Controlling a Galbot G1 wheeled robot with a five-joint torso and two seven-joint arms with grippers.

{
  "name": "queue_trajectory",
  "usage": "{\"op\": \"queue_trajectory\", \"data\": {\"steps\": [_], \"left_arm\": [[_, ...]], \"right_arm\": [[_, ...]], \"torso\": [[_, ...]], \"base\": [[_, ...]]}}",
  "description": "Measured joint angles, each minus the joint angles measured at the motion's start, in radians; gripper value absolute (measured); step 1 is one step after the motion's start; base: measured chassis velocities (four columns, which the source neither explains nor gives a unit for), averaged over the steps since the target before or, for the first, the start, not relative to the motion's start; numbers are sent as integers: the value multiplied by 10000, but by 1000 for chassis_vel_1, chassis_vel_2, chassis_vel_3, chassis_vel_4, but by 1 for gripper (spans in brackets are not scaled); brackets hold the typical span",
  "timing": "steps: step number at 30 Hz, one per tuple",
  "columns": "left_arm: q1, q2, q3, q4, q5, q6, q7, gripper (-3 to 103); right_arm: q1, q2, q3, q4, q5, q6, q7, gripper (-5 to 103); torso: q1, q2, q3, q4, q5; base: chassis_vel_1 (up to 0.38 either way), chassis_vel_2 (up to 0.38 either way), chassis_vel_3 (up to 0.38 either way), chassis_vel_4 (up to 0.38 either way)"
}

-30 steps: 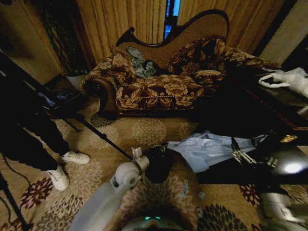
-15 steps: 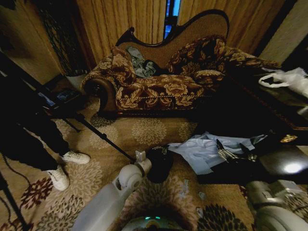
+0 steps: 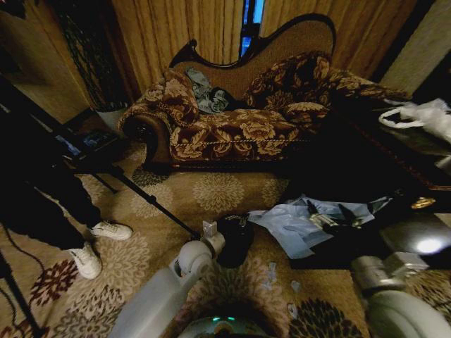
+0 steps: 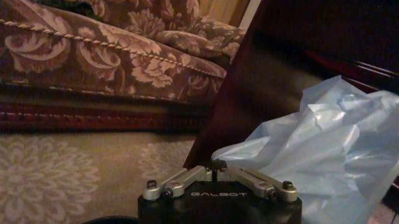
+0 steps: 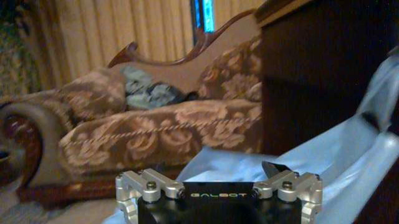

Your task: Place a garbage bag over the trash bin.

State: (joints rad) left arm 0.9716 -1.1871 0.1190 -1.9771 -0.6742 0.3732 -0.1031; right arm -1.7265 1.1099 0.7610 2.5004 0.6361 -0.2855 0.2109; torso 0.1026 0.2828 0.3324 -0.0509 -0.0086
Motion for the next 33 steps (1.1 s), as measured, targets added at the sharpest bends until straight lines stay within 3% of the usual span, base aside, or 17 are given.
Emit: {"op": "queue_trajectory", "data": {"steps": [16,26,33], "left_arm": [[783,66,-199,-610,230,-123,235,0],[1619,355,-703,-1024,352,-352,420,0],[1555,275,-896,-1090,315,-375,411,0]], "right_arm": [[283,-202,-1063,-4,-1015,-91,-85,100],[390,-238,-1109,-213,-1316,-6,-133,100],[73,-256,-1039,-354,-1660,213,-251,100]], "torso": [[0,0,0,0,0],[0,0,0,1,0],[0,0,-1,0,0]], "base": [[0,0,0,0],[0,0,0,0],[0,0,0,0]]}}
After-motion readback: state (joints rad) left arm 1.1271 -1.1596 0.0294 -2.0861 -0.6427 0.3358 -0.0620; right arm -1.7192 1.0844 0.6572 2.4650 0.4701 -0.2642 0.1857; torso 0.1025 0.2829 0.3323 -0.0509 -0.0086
